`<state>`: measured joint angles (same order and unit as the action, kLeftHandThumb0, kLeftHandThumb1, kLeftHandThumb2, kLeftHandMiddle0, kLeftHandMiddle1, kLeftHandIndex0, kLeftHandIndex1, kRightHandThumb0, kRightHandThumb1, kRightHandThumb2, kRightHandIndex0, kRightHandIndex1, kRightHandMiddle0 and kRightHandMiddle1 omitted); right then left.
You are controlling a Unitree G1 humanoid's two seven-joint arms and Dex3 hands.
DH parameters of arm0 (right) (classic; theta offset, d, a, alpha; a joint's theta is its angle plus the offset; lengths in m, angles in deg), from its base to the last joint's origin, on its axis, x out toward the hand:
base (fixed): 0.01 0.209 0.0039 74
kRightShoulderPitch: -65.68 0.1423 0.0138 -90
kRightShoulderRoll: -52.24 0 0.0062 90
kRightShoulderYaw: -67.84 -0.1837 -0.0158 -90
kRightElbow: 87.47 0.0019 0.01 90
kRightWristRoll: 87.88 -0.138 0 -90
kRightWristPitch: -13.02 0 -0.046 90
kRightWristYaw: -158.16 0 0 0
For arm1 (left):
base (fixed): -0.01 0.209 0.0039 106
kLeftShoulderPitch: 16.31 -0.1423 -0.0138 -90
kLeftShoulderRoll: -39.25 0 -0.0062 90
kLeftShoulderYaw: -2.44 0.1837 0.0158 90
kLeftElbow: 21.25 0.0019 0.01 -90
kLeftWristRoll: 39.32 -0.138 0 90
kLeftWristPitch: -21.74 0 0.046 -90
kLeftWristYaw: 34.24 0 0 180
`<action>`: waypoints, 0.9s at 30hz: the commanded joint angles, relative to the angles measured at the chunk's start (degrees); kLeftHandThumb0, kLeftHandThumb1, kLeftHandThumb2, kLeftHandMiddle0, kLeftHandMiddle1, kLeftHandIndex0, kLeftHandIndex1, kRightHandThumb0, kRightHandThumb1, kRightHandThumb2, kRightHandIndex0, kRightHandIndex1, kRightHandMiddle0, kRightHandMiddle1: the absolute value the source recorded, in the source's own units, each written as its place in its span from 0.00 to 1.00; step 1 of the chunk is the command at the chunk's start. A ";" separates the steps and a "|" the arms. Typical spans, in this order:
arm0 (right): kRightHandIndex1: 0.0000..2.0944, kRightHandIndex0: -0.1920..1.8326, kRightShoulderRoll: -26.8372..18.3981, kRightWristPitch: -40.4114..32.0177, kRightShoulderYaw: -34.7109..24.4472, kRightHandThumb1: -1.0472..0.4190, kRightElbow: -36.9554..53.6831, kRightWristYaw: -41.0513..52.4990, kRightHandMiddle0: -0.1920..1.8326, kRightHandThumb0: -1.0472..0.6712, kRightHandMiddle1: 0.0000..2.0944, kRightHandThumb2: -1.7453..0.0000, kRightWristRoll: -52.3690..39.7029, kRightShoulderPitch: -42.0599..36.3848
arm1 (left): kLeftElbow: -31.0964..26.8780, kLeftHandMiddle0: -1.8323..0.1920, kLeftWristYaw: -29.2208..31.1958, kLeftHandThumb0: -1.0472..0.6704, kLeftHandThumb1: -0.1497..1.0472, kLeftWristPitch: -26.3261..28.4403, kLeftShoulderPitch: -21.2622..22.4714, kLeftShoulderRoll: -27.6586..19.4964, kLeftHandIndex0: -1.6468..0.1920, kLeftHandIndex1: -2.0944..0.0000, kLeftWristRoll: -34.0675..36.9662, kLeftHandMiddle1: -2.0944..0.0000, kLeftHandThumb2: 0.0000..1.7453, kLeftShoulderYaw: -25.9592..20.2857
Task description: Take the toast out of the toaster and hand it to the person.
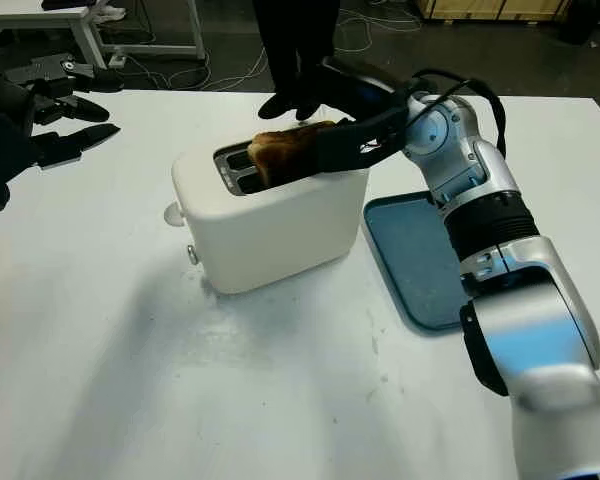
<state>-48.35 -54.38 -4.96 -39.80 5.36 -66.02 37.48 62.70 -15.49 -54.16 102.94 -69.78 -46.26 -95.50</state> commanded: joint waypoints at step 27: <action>0.81 0.56 -1.40 4.60 1.58 0.20 -0.35 5.37 0.46 0.44 0.82 1.00 1.00 -0.12 | -0.34 0.75 -0.50 0.45 0.89 0.02 -0.39 0.15 0.63 0.78 0.72 0.57 0.07 -0.35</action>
<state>-49.40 -50.92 -4.36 -40.05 10.07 -66.15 37.97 62.66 -15.49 -53.87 102.94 -69.74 -45.54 -95.57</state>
